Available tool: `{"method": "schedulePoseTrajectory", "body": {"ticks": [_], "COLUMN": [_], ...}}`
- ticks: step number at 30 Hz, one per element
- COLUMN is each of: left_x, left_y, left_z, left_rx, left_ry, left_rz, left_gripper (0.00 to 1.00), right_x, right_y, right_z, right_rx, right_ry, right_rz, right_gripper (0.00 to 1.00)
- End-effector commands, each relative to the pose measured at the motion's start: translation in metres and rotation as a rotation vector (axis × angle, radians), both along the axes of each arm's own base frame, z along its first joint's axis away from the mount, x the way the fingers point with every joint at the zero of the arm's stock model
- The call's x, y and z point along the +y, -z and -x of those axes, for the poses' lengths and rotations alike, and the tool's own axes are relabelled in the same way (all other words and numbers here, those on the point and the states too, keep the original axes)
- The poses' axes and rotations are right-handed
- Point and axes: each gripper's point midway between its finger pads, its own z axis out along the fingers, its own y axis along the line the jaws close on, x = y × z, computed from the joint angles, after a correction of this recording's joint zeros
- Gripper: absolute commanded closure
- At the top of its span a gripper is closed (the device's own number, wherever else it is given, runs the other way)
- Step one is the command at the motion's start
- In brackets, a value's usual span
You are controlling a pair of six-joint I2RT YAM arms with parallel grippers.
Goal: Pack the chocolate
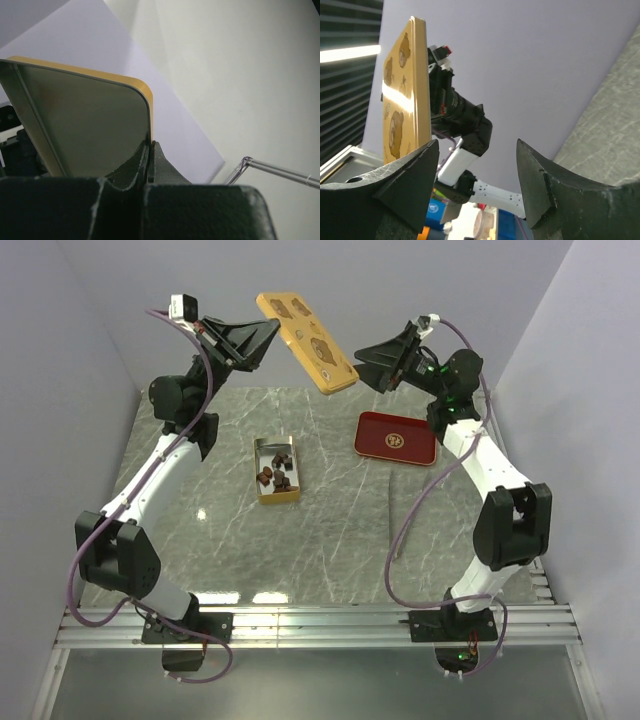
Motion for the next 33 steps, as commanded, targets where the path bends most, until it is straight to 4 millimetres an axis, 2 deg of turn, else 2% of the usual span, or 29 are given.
{"method": "schedulePoseTrajectory", "body": {"ticks": [1, 5, 7, 11, 14, 18, 22, 27, 33], "left_x": [0.001, -0.001, -0.003, -0.006, -0.006, -0.008, -0.011, -0.014, -0.017], "left_y": [-0.029, -0.023, -0.017, -0.01, -0.007, -0.013, -0.013, -0.008, -0.014], "left_z": [0.035, 0.03, 0.027, 0.02, 0.017, 0.017, 0.013, 0.007, 0.007], "left_rx": [-0.081, -0.035, -0.013, 0.004, -0.004, -0.033, -0.034, -0.019, -0.035], "left_ry": [0.079, 0.076, 0.079, 0.075, 0.085, 0.103, 0.118, 0.125, 0.135], "left_rz": [-0.003, -0.026, -0.035, -0.046, -0.03, -0.021, -0.029, -0.025, -0.041], "left_gripper": [1.0, 1.0, 1.0, 1.0, 1.0, 1.0, 1.0, 1.0, 1.0], "right_x": [-0.003, -0.003, 0.001, 0.011, 0.021, 0.034, 0.038, 0.041, 0.045], "right_y": [-0.051, -0.065, -0.066, -0.08, -0.077, -0.062, -0.051, -0.057, -0.038], "right_z": [0.029, 0.032, 0.033, 0.047, 0.052, 0.056, 0.05, 0.051, 0.035], "right_rx": [-0.2, -0.219, -0.216, -0.251, -0.231, -0.213, -0.176, -0.193, -0.16], "right_ry": [-0.071, -0.115, -0.149, -0.232, -0.286, -0.323, -0.299, -0.335, -0.29], "right_rz": [-0.09, -0.15, -0.155, -0.155, -0.14, -0.1, -0.08, -0.068, -0.038], "right_gripper": [0.3, 0.3, 0.31, 0.31, 0.31, 0.31, 0.31, 0.32, 0.32]}}
